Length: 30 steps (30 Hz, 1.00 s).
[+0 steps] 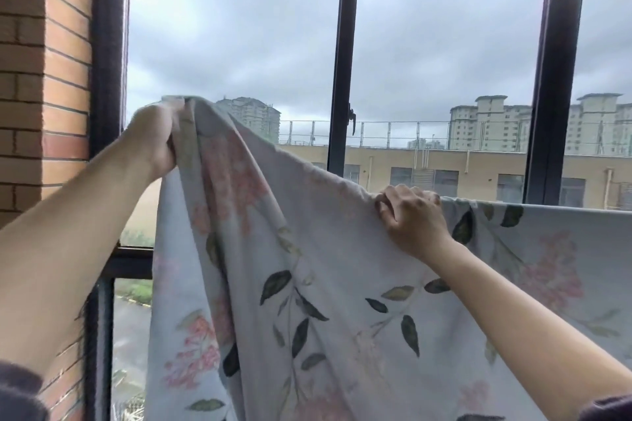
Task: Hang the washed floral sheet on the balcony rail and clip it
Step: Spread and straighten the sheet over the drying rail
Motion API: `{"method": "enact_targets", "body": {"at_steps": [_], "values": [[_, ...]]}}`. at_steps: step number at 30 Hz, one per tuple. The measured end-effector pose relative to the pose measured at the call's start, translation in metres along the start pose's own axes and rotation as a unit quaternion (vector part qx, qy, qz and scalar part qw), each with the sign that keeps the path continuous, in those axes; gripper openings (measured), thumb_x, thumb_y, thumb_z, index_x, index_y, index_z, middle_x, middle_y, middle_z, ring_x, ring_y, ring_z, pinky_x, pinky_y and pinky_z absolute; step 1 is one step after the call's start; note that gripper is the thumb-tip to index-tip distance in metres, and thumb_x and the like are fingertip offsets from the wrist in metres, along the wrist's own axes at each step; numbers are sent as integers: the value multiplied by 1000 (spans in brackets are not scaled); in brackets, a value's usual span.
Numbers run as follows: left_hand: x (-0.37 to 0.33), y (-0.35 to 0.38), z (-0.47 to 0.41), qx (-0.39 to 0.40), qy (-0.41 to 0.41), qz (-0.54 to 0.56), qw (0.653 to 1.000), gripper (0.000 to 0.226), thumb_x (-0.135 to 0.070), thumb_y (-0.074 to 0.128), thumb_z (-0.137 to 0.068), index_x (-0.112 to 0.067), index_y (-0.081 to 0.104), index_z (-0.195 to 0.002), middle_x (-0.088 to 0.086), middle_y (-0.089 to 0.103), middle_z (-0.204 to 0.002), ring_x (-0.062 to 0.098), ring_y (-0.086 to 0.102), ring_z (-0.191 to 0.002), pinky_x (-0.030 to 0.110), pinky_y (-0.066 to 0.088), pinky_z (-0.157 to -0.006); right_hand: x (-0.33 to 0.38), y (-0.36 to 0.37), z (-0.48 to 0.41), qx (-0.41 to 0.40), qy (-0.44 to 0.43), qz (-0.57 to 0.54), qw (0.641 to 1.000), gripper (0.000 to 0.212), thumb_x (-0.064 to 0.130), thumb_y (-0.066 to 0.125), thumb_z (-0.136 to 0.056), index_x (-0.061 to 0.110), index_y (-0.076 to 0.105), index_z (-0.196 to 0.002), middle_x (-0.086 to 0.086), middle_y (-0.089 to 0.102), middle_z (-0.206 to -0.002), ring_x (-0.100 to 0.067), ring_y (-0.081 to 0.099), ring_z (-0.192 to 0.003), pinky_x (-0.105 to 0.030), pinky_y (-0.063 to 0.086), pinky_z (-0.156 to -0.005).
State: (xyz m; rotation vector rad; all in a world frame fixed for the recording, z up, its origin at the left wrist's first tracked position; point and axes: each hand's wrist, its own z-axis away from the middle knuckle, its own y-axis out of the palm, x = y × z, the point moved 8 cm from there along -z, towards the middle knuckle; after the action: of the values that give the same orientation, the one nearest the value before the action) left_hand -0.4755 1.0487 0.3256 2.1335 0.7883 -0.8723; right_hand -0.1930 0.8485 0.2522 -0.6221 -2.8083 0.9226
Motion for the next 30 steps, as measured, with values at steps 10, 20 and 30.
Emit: {"method": "enact_targets", "body": {"at_steps": [10,20,30], "values": [[30,77,33,162,-15,-216,963,23,-15,43,-98,-7,58,-114,14,55,-99,26,53,-95,38,47,-91,141,-1,44,118,-38,-247,961,40,63,44,-80,26,55,-91,13,62,-81,-12,60,-75,-30,47,-67],[18,29,18,100,19,-251,963,26,-30,37,-100,-19,58,-111,1,65,-105,15,62,-103,34,42,-77,144,-20,22,221,111,-655,714,25,11,39,-99,16,61,-87,-3,61,-76,-17,58,-67,-25,49,-57],[-22,-7,-14,-6,4,-176,984,33,-30,33,-99,-23,52,-73,-12,59,-54,8,57,-59,27,42,-58,226,-39,-18,253,16,-673,695,18,12,48,-98,11,61,-85,-2,64,-67,-16,64,-56,-29,58,-56]]}}
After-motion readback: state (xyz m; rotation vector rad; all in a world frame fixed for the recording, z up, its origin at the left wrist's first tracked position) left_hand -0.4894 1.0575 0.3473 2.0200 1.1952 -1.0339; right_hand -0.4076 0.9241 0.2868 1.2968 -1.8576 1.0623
